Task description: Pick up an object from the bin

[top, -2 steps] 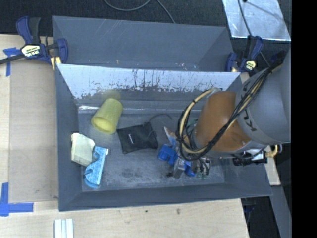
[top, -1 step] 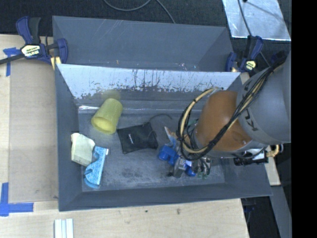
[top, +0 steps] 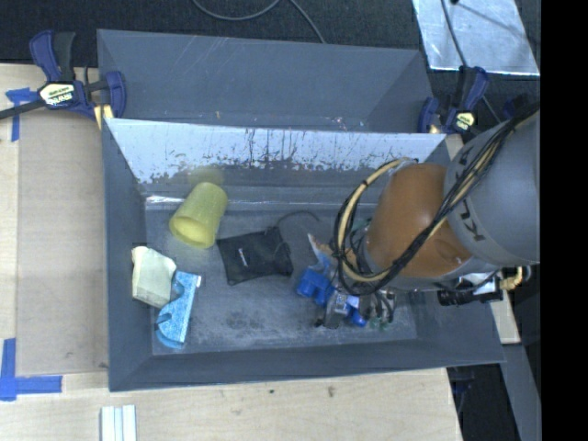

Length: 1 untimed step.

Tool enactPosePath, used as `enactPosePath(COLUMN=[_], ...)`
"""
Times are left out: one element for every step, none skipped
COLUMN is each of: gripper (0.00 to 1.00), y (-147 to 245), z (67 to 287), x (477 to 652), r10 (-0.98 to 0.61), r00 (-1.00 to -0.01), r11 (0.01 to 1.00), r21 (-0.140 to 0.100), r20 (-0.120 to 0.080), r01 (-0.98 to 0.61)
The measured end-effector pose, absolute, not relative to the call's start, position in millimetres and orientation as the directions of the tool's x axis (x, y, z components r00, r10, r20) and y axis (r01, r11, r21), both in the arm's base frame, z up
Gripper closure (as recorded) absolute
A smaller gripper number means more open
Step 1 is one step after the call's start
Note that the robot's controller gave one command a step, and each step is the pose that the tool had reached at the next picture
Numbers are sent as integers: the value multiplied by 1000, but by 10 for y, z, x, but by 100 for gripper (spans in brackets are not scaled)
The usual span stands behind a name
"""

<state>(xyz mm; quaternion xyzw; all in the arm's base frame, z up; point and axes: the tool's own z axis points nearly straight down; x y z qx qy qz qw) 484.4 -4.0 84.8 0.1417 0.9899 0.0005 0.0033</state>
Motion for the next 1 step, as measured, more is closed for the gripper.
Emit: enactPosePath(gripper=[100], y=[-41], z=[1072], x=[4843], r10=[281], r00=[-960], r11=[960], r21=[2], r20=[-7], r01=[281])
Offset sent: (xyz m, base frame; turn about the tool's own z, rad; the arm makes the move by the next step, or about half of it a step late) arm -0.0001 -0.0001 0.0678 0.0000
